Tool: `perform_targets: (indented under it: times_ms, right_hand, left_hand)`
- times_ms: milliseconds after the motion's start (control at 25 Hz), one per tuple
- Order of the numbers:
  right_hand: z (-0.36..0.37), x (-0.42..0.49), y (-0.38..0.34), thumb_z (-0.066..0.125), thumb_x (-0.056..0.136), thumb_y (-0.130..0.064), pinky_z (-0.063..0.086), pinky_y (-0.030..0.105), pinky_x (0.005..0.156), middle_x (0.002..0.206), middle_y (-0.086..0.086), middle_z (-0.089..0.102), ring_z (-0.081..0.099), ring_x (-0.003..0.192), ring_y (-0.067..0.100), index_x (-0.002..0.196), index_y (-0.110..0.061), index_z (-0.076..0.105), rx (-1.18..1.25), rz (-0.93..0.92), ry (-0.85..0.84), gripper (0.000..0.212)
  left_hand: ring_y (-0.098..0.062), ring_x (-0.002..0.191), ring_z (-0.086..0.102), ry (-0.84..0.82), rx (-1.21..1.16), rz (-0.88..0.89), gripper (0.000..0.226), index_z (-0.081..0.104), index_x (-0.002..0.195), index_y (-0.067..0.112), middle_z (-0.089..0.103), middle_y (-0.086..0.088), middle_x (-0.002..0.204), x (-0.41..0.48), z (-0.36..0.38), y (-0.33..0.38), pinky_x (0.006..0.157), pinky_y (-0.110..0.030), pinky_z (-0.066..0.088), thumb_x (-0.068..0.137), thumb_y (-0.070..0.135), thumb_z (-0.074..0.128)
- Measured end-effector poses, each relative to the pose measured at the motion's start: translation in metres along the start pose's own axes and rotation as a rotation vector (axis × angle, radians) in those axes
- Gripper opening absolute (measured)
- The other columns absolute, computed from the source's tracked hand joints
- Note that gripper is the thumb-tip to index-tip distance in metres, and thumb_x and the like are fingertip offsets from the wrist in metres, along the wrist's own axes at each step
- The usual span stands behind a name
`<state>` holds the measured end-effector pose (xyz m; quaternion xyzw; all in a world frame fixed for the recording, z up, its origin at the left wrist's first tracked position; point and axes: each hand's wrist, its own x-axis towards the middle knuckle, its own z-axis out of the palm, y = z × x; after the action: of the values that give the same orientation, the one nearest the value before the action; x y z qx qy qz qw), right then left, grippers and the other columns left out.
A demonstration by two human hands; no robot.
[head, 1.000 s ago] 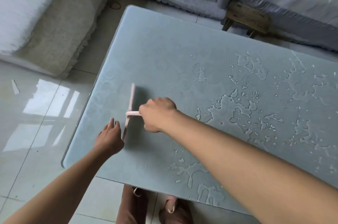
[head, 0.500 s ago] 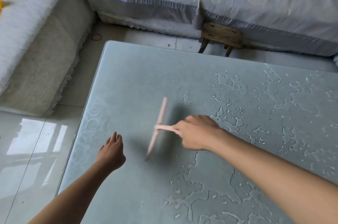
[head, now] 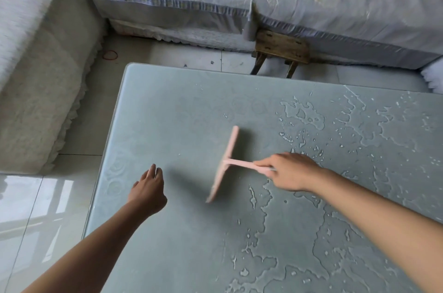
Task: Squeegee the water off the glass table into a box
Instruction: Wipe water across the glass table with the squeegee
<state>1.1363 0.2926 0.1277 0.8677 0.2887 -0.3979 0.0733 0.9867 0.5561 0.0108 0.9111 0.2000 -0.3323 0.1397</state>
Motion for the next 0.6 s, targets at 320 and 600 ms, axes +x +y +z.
perform_targets:
  times_ms: [320, 600]
  right_hand:
    - [-0.05, 0.028, -0.062, 0.046, 0.092, -0.027, 0.042, 0.035, 0.078, 0.12, 0.003, 0.061, 0.058, 0.107, 0.032, 0.125, -0.045, 0.052, -0.16, -0.135, 0.146, 0.038]
    - [-0.048, 0.089, -0.08, 0.046, 0.092, -0.026, 0.04, 0.033, 0.081, 0.131, -0.001, 0.057, 0.055, 0.116, 0.029, 0.128, -0.049, 0.049, -0.027, -0.144, 0.108, 0.043]
  left_hand:
    - [-0.024, 0.147, 0.005, 0.045, 0.016, 0.063, 0.071, 0.01, 0.15, 0.005, -0.006, -0.01, 0.16, 0.035, -0.017, -0.008, 0.113, -0.038, 0.026, 0.085, 0.001, 0.039]
    - [-0.026, 0.148, 0.0, 0.108, 0.102, 0.076, 0.075, 0.004, 0.15, 0.003, -0.009, -0.015, 0.159, 0.064, -0.027, -0.025, 0.115, -0.038, 0.02, 0.084, 0.001, 0.04]
